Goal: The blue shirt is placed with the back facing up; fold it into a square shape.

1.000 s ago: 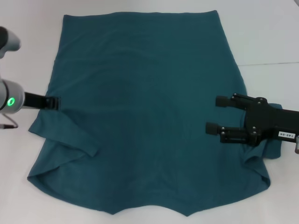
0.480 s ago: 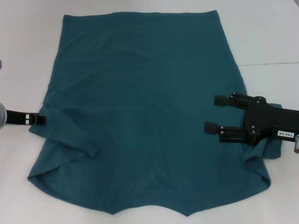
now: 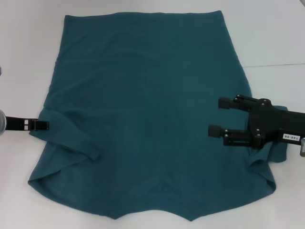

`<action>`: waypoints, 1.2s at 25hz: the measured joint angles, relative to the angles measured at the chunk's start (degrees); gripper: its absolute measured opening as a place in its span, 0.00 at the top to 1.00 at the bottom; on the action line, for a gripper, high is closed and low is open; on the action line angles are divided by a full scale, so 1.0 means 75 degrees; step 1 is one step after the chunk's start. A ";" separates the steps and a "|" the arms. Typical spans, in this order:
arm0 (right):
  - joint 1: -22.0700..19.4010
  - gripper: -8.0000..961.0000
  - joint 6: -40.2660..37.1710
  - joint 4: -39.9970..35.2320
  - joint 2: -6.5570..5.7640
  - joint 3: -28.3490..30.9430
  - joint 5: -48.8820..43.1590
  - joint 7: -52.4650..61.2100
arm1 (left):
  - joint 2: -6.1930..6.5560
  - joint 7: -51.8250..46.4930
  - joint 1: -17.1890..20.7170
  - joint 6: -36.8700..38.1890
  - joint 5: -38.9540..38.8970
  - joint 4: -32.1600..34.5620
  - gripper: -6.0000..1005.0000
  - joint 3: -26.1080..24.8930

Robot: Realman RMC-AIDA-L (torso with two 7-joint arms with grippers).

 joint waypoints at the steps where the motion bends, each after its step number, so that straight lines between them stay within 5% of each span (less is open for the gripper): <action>1: -0.0001 0.05 0.0001 0.0000 0.0000 0.0001 -0.0001 0.0000 | 0.0002 0.0001 -0.0015 -0.0037 0.0000 -0.0050 0.15 0.0010; 21: 0.0020 0.05 0.0049 0.0031 0.0012 -0.0024 -0.0001 0.0000 | 0.0004 0.0007 -0.0102 -0.0303 -0.0001 -0.0484 0.14 0.0038; 30: 0.0019 0.05 0.0048 0.0059 0.0004 -0.0002 0.0000 0.0000 | -0.0011 0.0107 -0.0214 -0.0336 -0.0072 -0.0621 0.22 0.0052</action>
